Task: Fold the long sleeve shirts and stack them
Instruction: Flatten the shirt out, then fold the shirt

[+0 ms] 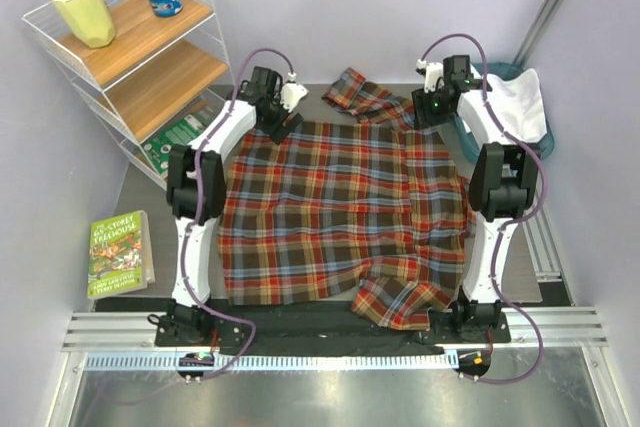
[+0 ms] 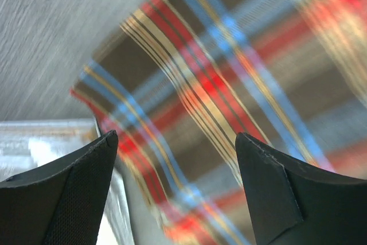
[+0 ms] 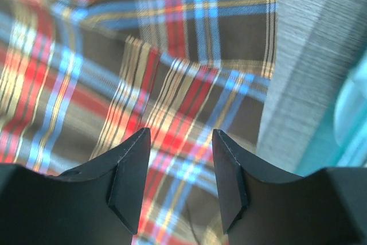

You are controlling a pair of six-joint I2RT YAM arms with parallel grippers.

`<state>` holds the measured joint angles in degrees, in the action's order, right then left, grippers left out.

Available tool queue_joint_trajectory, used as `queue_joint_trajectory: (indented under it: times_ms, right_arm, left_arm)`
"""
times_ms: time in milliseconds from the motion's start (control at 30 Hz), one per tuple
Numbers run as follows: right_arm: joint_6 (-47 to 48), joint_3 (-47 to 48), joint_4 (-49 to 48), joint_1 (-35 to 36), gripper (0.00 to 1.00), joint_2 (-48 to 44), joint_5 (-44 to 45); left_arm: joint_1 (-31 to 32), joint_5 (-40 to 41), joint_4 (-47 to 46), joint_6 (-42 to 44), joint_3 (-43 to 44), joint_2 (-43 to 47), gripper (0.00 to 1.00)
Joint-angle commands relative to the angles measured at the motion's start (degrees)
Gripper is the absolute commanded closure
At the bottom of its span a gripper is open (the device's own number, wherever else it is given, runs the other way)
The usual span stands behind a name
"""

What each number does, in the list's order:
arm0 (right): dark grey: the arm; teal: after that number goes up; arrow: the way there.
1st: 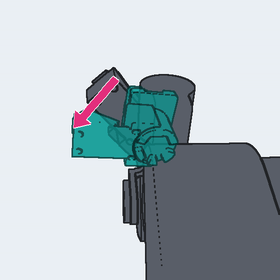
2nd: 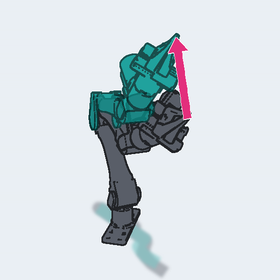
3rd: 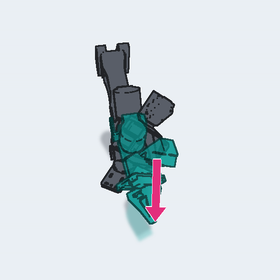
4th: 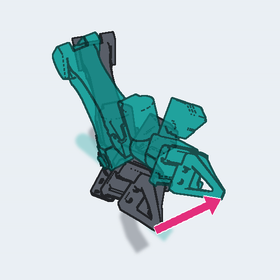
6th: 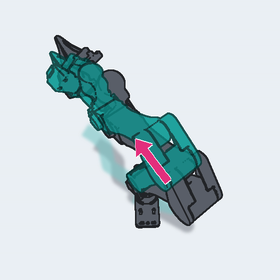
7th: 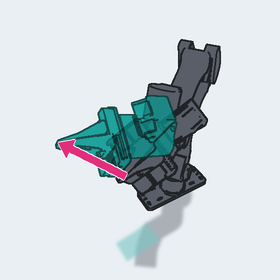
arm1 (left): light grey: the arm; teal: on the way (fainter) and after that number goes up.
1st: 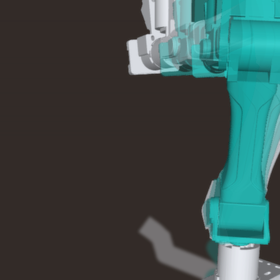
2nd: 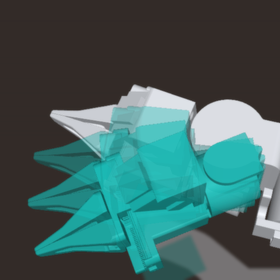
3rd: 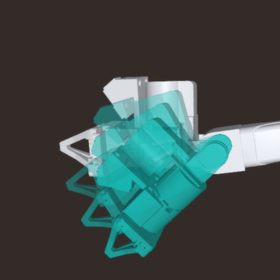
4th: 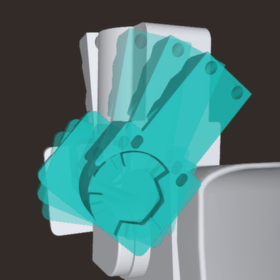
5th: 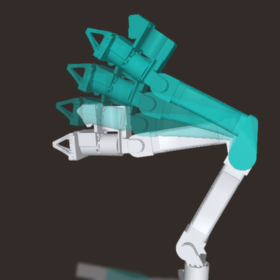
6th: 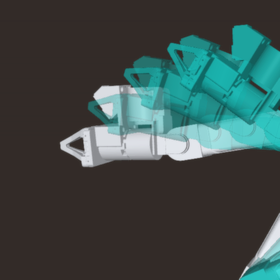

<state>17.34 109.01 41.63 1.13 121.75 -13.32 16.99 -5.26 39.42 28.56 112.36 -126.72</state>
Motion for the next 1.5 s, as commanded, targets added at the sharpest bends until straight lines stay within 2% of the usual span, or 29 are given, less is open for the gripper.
queue_joint_trajectory:
  times_ms: [0, 100, 267, 533, 633, 967, 1067, 1100, 1133, 1233, 1300, 1333, 1433, 1467]
  right_arm:
    - [-8.7, 4.3, -8.1, 0.2, 0.46, 2.7, 2.9]
    - [-10.7, 4.4, -11.0, 0.3, 0.42, 4.3, 5.1]
    - [-13.2, 3.3, -16.9, 0.1, 0.39, 6.2, 7.3]
    - [-16.4, 4.9, -26.9, 0.3, 0.38, 10.9, 8.1]
    - [-16.9, 7.6, -28.3, 0.4, 0.38, 14.1, 9.0]
    - [-15.6, 10.4, -31.1, 0.3, 0.38, 20.1, 11.3]
    - [-15.5, 10.1, -31.0, 0.3, 0.47, 20.8, 10.7]
    - [-15.4, 10.0, -30.9, 0.4, 0.53, 20.8, 10.3]
    - [-15.1, 9.7, -30.9, 0.3, 0.64, 20.7, 10.0]
    - [-14.5, 8.9, -30.6, 0.3, 0.79, 20.5, 9.6]
    - [-14.1, 8.6, -30.6, 0.3, 0.85, 19.9, 9.5]
    - [-13.8, 8.3, -30.5, 0.4, 0.91, 19.8, 9.4]
    - [-13.3, 7.9, -30.4, 0.3, 0.99, 19.0, 9.2]
    - [-13.2, 7.8, -30.3, 0.3, 0.99, 18.8, 9.1]
  left_arm:
    - [-1.3, 4.5, -4.9, -2.5, 10.7, -6.5, 0.18]
    - [-2.1, 4.7, -7.2, -3.4, 12.0, -9.7, 0.19]
    - [-3.9, 3.0, -10.0, -8.6, 11.0, -10.0, 0.21]
    - [-4.0, 6.4, -12.8, -12.6, 10.1, -10.7, 0.18]
    - [-4.0, 10.7, -13.5, -14.3, 11.0, -12.0, 0.18]
    - [-4.1, 11.7, -15.1, -16.6, 12.4, -13.7, 0.15]
    - [-4.1, 11.5, -14.4, -17.8, 14.0, -15.1, 0.14]
    - [-4.2, 11.5, -13.4, -18.4, 14.7, -15.7, 0.12]
    - [-4.2, 11.4, -12.6, -19.0, 15.5, -16.3, 0.12]
    - [-4.2, 11.4, -8.8, -21.4, 19.9, -18.8, 0.14]
    - [-4.2, 11.8, -7.4, -22.4, 22.2, -20.3, 0.16]
    - [-4.2, 12.2, -7.0, -22.6, 22.5, -20.6, 0.16]
    - [-4.4, 15.3, -7.0, -23.0, 22.1, -20.9, 0.18]
    - [-4.6, 15.5, -7.0, -23.4, 21.9, -20.9, 0.19]
